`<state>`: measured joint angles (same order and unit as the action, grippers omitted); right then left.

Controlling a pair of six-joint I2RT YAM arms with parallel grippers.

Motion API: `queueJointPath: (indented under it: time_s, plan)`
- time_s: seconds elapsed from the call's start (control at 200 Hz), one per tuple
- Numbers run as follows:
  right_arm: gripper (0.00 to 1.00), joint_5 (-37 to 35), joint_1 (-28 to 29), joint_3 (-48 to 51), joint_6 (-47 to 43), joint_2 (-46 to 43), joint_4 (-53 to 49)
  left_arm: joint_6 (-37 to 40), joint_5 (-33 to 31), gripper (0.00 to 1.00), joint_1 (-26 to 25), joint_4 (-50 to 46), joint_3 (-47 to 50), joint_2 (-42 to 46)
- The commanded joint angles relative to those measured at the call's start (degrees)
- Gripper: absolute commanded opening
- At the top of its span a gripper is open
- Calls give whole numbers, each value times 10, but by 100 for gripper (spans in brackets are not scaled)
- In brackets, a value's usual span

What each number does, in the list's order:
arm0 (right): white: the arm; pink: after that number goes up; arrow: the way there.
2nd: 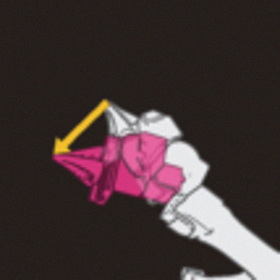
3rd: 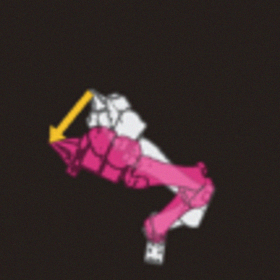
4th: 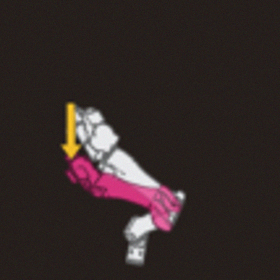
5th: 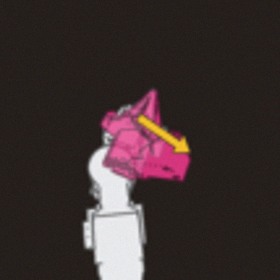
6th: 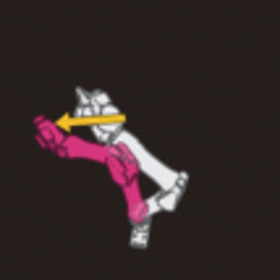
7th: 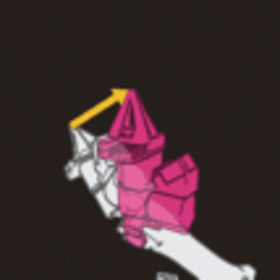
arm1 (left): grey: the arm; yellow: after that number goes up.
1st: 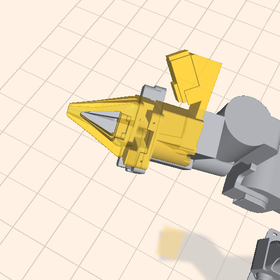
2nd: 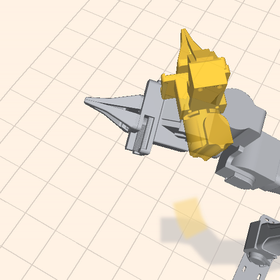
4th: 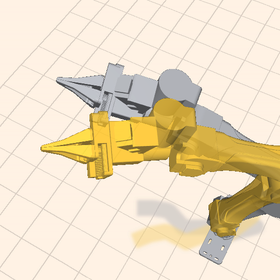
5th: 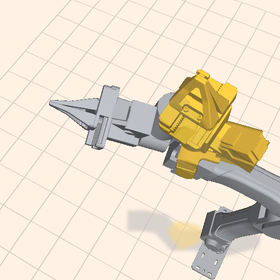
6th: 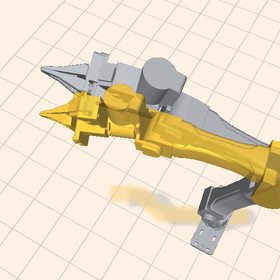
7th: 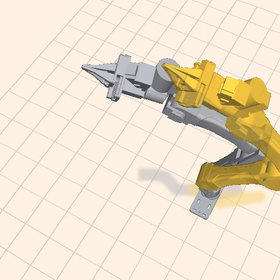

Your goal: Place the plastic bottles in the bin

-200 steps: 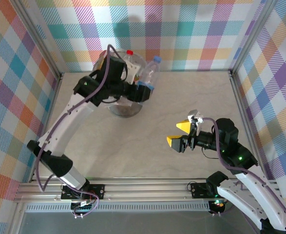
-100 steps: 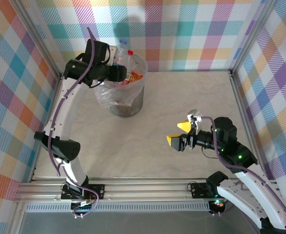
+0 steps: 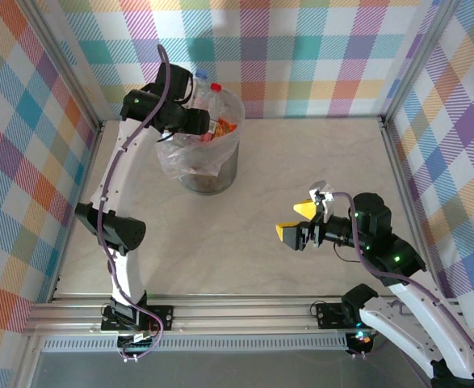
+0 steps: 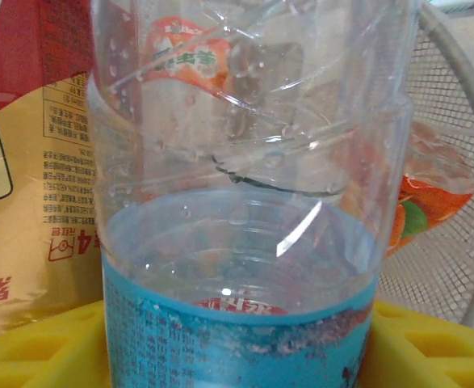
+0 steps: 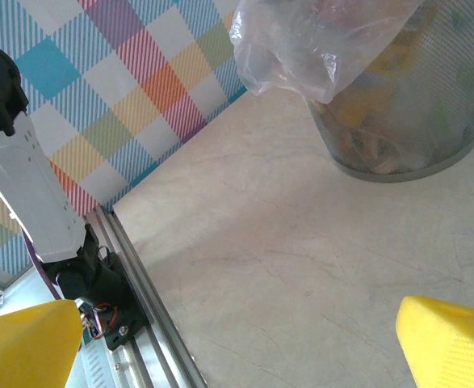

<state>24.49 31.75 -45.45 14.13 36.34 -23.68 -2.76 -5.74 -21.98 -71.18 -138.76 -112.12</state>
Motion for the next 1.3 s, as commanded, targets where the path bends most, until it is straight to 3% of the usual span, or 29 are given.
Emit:
queueJointPath:
  time_s: [0.0,0.34,0.445,0.51,0.62,0.955,1.13,1.295]
  plan:
    - [100,-3,2,-17,-11,5,-1,-9,-16,67,2,-43,-26,-19]
    - [100,-7,2,-16,-11,8,-1,-15,3,77,2,-50,-60,-24]
    - [100,-6,2,-16,-10,11,0,-19,7,85,2,-50,-72,-15]
    - [100,-4,3,-15,-11,12,2,-23,4,96,2,-47,-72,-4]
    - [100,-2,2,-14,-11,14,6,-25,-2,99,2,-34,-72,14]
    - [100,-3,3,-10,-8,10,6,-34,-68,98,2,-3,-69,16]
    - [100,-5,2,-9,-8,8,4,-35,-55,79,2,27,-70,6]
    - [100,-5,2,-7,-7,7,3,-36,-40,71,1,28,-71,-12]
